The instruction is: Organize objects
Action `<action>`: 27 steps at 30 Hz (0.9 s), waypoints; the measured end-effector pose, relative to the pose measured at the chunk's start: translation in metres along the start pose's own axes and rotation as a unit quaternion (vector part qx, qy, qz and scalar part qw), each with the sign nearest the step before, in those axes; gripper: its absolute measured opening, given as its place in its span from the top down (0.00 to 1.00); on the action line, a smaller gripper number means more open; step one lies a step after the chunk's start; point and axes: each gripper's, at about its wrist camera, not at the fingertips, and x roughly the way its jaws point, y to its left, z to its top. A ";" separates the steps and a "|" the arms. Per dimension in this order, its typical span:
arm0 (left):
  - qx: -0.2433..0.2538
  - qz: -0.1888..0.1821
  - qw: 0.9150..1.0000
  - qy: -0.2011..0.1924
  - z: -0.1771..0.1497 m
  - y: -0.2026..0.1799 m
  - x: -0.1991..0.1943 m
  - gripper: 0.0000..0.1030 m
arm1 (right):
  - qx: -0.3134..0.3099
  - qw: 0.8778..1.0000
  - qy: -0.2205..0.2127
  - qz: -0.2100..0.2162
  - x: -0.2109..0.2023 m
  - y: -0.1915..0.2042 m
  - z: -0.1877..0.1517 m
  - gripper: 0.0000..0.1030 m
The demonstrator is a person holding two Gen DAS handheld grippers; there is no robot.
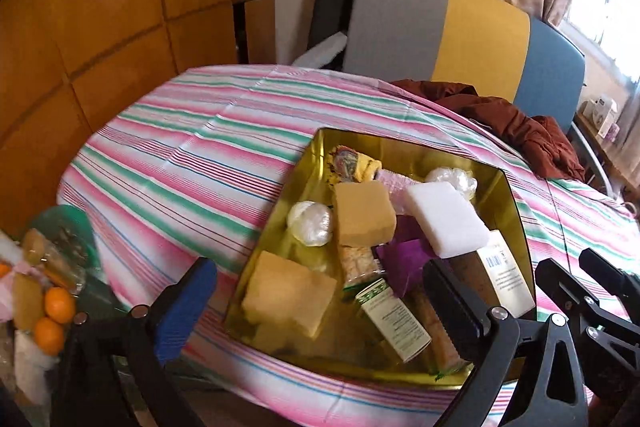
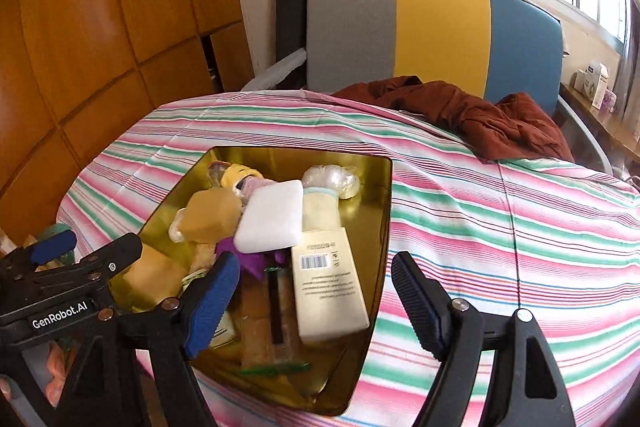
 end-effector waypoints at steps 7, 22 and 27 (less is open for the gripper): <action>-0.024 0.019 0.999 -0.016 -0.001 0.006 -0.026 0.00 | -0.019 1.000 -0.004 -0.023 -0.015 0.020 -0.001 0.23; -0.005 0.044 0.999 0.004 0.002 0.005 -0.034 0.00 | -0.002 0.997 0.020 -0.070 -0.014 0.026 -0.001 0.22; 0.002 0.049 0.999 0.009 0.002 0.003 -0.032 0.00 | 0.002 0.997 0.025 -0.070 -0.012 0.026 -0.001 0.23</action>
